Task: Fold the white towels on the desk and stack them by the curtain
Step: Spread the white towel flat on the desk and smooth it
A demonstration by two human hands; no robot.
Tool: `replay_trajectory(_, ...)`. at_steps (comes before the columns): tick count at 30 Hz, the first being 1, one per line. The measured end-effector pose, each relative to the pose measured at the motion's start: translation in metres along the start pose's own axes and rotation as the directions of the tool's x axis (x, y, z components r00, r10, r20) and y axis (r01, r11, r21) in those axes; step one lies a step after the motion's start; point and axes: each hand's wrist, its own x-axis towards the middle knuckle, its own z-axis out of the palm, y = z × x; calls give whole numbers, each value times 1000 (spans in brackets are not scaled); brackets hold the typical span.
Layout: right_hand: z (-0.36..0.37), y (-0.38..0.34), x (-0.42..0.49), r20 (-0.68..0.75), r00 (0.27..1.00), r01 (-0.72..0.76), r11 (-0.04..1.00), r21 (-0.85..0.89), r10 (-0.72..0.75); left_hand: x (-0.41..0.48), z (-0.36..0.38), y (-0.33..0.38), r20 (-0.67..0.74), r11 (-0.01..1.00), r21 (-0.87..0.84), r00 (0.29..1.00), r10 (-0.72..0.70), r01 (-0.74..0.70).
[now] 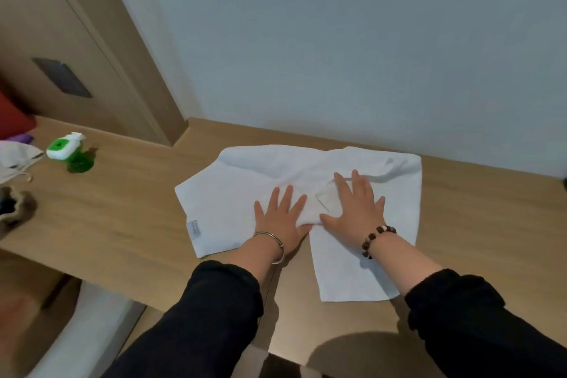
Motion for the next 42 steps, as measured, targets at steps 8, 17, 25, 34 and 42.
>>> replay_trajectory(8, 24, -11, 59, -172, 985, -62, 977, -202, 27, 62, -8, -20, -168, 995, -4, 981, 102, -104)
replay_trajectory(17, 20, -2, 50, -334, 942, -34, 990, -135, -13, 58, -9, -11, -274, 989, -84, 957, 98, -125)
replay_trajectory(25, 15, -10, -3, -442, 894, 111, 993, 50, -78, -7, -27, -6, -609, 903, -364, 792, -44, -230)
replay_trajectory(34, 37, -13, -81, -641, 767, 86, 993, 85, -11, -77, 10, -29, -695, 872, -417, 709, -123, -257)
replay_trajectory(42, -5, 39, -126, -660, 556, -60, 816, 575, 505, -116, 15, -95, -474, 605, -796, 595, -650, 28)
